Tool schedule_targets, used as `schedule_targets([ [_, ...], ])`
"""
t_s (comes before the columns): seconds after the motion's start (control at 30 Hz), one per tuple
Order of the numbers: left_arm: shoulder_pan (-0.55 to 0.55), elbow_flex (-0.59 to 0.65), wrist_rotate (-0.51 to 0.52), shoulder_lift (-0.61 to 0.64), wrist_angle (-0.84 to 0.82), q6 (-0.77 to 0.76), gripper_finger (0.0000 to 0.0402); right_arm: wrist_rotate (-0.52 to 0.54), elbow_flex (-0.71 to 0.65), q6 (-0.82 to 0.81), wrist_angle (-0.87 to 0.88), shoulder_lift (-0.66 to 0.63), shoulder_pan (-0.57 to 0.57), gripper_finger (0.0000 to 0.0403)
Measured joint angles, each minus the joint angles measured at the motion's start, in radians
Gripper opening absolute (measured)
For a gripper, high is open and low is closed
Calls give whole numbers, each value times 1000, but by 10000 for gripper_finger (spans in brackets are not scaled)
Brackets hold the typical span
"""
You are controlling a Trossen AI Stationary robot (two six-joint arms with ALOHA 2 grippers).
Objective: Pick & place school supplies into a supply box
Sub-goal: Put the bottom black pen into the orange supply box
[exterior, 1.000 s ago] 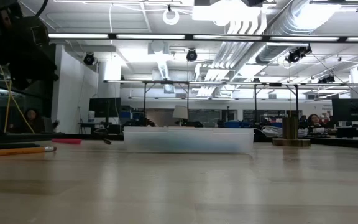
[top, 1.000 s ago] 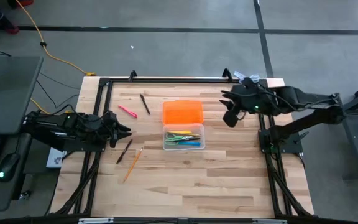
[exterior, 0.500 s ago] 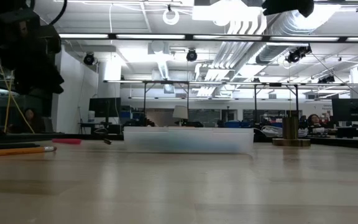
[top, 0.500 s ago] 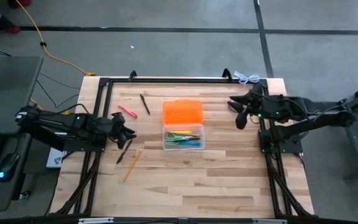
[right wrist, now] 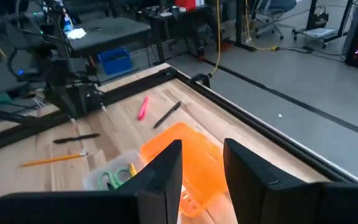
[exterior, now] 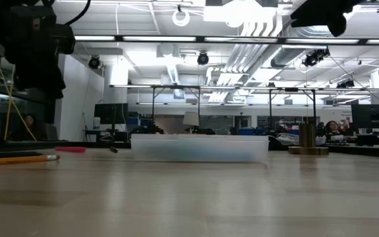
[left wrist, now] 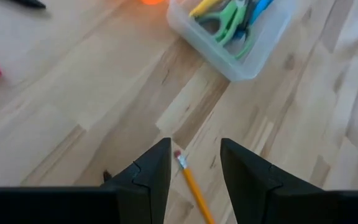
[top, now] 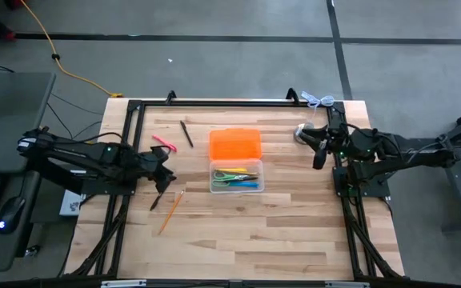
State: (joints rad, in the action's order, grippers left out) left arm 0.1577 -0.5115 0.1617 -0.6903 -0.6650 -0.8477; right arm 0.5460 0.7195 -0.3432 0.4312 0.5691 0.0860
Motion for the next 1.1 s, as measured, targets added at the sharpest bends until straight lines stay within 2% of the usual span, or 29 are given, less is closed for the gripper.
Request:
schedule_targets([
  [0.33, 0, -70, -139, -108, -106, -119, 170, -13, -153, -37, -65, -127, 0, 94],
  [0.63, 0, -79, -242, -126, -136, -196, 170, -57, -296, -108, -122, -234, 0, 94],
  [0.9, 0, -79, -287, -126, -217, -273, 170, -136, -385, -140, -153, -333, 0, 94],
  [1.1, 0, -79, -290, -126, -229, -325, 170, -152, -449, -188, -157, -407, 0, 94],
])
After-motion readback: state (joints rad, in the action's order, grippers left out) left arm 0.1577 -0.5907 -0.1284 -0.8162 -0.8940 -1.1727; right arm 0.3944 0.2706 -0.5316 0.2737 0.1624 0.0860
